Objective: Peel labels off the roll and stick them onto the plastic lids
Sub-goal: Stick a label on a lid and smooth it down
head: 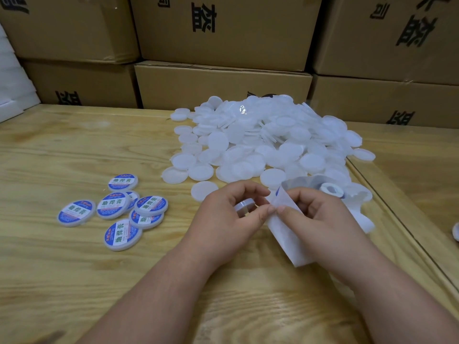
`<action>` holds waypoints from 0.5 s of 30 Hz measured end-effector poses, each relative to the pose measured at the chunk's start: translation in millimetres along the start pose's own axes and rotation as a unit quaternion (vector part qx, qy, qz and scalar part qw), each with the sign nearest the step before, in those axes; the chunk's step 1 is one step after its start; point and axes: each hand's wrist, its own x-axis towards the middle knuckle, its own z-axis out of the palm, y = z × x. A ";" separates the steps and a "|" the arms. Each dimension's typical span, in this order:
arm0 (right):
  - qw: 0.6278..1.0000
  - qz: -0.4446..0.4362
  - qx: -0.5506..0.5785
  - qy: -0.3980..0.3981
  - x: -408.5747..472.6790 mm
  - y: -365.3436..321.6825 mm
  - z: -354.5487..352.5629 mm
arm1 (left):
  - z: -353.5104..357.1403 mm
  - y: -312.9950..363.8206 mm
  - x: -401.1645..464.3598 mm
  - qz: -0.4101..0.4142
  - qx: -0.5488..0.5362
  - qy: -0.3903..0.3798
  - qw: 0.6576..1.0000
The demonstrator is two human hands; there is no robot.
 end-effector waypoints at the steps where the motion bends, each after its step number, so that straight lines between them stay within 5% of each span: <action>1: 1.000 -0.004 -0.009 -0.003 -0.8 -0.4 -0.7 | 0.0 0.5 -0.3 0.002 0.001 0.000 1.000; 15: 0.994 -0.039 -0.100 0.012 -1.9 -0.2 -3.2 | -2.2 -1.3 1.2 -0.003 0.083 0.046 0.996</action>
